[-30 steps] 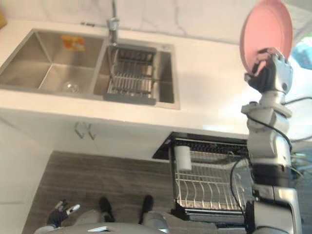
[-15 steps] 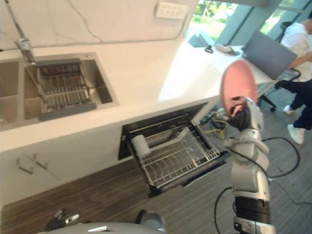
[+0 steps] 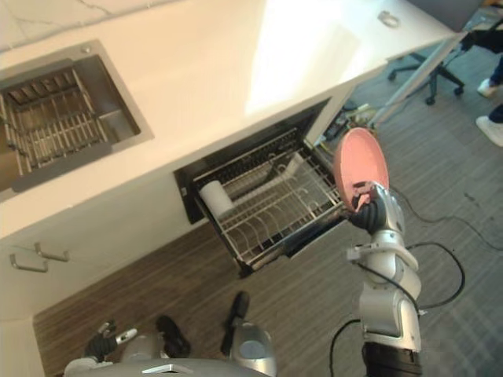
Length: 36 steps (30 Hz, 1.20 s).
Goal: Walk over to the sink, pick up the cup, carry it to the dishwasher, place the cup inside the dishwasher, then close the dishwasher door
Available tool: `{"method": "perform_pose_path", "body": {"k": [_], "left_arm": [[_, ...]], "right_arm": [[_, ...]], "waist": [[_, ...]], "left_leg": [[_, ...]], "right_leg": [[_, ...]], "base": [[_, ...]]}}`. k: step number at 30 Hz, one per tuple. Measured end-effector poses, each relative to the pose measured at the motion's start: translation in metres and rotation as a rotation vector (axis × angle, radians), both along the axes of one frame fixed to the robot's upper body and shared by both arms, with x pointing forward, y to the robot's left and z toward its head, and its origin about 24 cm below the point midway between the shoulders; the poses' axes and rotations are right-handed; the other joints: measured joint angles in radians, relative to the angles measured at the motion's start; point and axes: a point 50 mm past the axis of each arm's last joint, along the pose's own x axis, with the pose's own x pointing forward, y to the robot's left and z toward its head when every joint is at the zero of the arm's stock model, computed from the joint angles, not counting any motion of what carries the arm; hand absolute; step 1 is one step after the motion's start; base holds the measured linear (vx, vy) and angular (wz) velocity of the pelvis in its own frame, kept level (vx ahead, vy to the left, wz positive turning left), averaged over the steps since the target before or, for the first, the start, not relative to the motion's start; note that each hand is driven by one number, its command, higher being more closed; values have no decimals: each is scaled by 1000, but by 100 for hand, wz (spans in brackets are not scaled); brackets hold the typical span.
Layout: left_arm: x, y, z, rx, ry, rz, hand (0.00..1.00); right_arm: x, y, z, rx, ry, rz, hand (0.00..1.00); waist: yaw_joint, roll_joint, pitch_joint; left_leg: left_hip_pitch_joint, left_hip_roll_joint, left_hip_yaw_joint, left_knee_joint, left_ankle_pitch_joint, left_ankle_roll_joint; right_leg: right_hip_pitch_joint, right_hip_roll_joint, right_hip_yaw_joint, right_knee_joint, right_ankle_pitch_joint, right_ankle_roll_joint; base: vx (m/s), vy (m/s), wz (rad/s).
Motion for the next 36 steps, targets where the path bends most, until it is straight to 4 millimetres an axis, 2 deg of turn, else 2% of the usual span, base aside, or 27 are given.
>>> {"method": "perform_pose_path", "body": {"k": [1,3,5,6,9,12,14,20,26,31,36], "left_arm": [[0,-1,0,0,-3,-2,0],[0,-6,-1,-9,-2,-9,0],[2,-9,-1,-16,-19,-7,0],[12,-10,1,-9,-44,-19,0],[34,-11,9,0,-107,-53,0],[54,-12,16,13,-160,-85,0],[61,-14,20,19,-180,-114,0],[73,-19,24,10,-207,-157,0],[78,-20,26,-4,-223,-146,0],[82,-25,27,-16,-230,-168,0],[88,-28,29,-27,-244,-175,0]], "right_arm": [[1,2,-1,0,6,9,100],[15,21,0,-9,-4,108,100],[29,33,-3,-17,2,182,100],[37,41,-9,-11,25,219,100],[46,39,-10,-2,29,208,100],[61,40,16,-41,-61,213,100],[72,43,25,-74,-73,228,100],[95,47,26,-131,-17,259,100],[116,45,49,-188,-26,257,100],[130,46,60,-240,14,272,100],[146,29,64,-261,104,231,100]], "waist": [[1,4,5],[26,26,32],[29,44,43],[28,49,62],[30,55,87],[29,55,132],[31,58,149],[51,75,189],[62,105,218],[80,109,220],[93,140,236]], "left_leg": [[-9,1,-19,21,-6,8],[-51,-8,-285,115,-67,2],[-57,-12,-333,120,-108,-12],[-55,-24,-307,120,-115,-4],[-95,-55,-297,118,-113,16],[-135,-77,-287,132,-107,29],[-147,-83,-289,135,-109,32],[-167,-102,-295,138,-109,44],[-214,-119,-331,153,-101,59],[-251,-126,-347,151,-86,61],[-271,-146,-376,128,-60,68]], "right_leg": [[-6,0,9,3,1,1],[-35,22,98,17,22,-2],[-53,30,147,17,34,8],[-61,19,175,4,51,15],[-102,-7,187,-13,79,27],[-149,-25,209,-24,110,27],[-161,-27,216,-25,122,23],[-176,-42,220,-25,125,23],[-198,-58,209,-32,134,34],[-222,-63,201,-43,144,37],[-237,-78,179,-43,150,36]], "base": [[-30,138,-47],[-19,92,-99],[-42,105,-86],[-61,140,-57],[-67,135,-11],[-14,84,-4],[-15,79,-3],[-29,39,5],[-47,26,13],[-40,21,12],[-24,36,17]]}}
